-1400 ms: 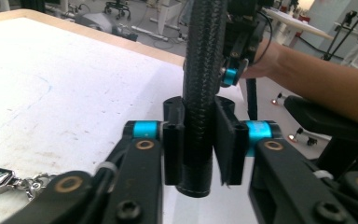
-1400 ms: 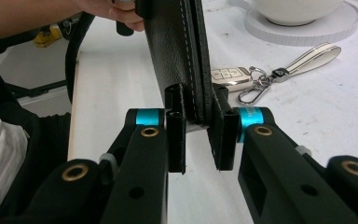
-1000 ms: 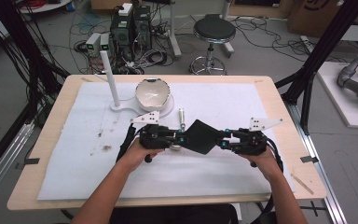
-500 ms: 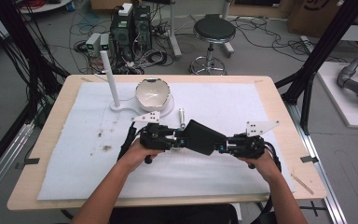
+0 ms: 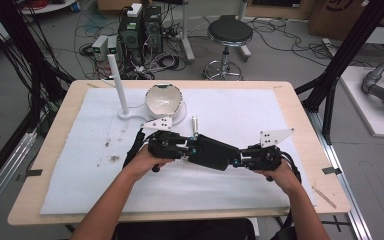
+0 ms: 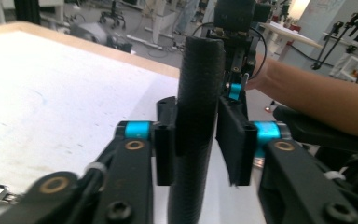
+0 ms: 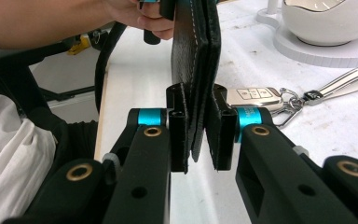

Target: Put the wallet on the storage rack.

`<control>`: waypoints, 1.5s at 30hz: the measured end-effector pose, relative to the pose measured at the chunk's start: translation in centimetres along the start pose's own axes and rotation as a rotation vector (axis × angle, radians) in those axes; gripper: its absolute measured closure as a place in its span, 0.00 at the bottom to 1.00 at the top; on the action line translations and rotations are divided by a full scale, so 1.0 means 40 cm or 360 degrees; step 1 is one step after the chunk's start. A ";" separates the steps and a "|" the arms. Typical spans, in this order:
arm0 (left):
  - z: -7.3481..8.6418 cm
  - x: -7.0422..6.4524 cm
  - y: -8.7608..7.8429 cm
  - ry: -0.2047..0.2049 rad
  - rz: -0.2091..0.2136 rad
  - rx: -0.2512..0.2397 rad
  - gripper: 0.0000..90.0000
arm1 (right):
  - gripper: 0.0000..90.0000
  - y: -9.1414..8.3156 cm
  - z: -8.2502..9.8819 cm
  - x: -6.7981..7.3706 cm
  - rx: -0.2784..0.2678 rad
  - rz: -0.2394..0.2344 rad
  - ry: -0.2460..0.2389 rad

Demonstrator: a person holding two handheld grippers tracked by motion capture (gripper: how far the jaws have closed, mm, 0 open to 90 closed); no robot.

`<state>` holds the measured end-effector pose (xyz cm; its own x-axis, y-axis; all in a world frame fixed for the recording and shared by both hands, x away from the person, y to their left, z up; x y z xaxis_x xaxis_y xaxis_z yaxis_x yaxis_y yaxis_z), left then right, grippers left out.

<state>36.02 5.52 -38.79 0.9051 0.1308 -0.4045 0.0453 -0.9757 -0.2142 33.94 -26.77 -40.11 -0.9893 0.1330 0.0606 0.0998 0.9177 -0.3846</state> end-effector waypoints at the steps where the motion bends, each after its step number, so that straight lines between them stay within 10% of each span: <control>1: 0.000 0.000 0.000 0.0000 0.0000 0.0000 0.75 | 0.90 0.000 0.000 0.000 0.0000 0.0000 0.0000; 6: -0.005 -0.013 -0.002 0.0081 -0.0013 0.0001 0.86 | 0.88 -0.002 -0.002 0.000 -0.0014 0.0009 0.0001; 10: -0.019 -0.017 -0.019 0.0127 -0.0146 -0.0016 0.87 | 0.58 -0.017 -0.002 -0.010 -0.0054 0.0181 0.0109; 14: -0.040 -0.022 -0.056 0.0232 -0.0371 0.0011 0.87 | 0.44 -0.067 0.003 -0.020 -0.0047 0.0539 0.0171; 16: -0.052 -0.026 -0.074 0.0280 -0.0470 0.0044 0.87 | 0.43 -0.075 0.002 -0.021 -0.0024 0.0601 0.0173; 19: -0.074 -0.029 -0.108 0.0356 -0.0599 0.0103 0.87 | 0.36 -0.090 0.000 -0.019 0.0148 0.0800 0.0131; 45: -0.249 0.011 -0.291 0.0588 -0.1055 0.0291 0.87 | 0.30 -0.104 0.025 -0.038 0.0097 0.0818 0.0253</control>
<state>40.10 15.20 -27.64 0.7970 0.5781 0.1747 0.5846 -0.6658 -0.4636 34.90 -31.15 -39.54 -0.7856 0.6186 -0.0125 0.5557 0.6966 -0.4538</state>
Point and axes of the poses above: each handheld gripper's, and its own axes: y roughly forward along the jaws, z roughly out of its underside, x roughly to its left, the point moved 1 cm from there along y, roughly forward along the jaws, and after that the axes turned 7 degrees about -y, right-handed, at the moved point
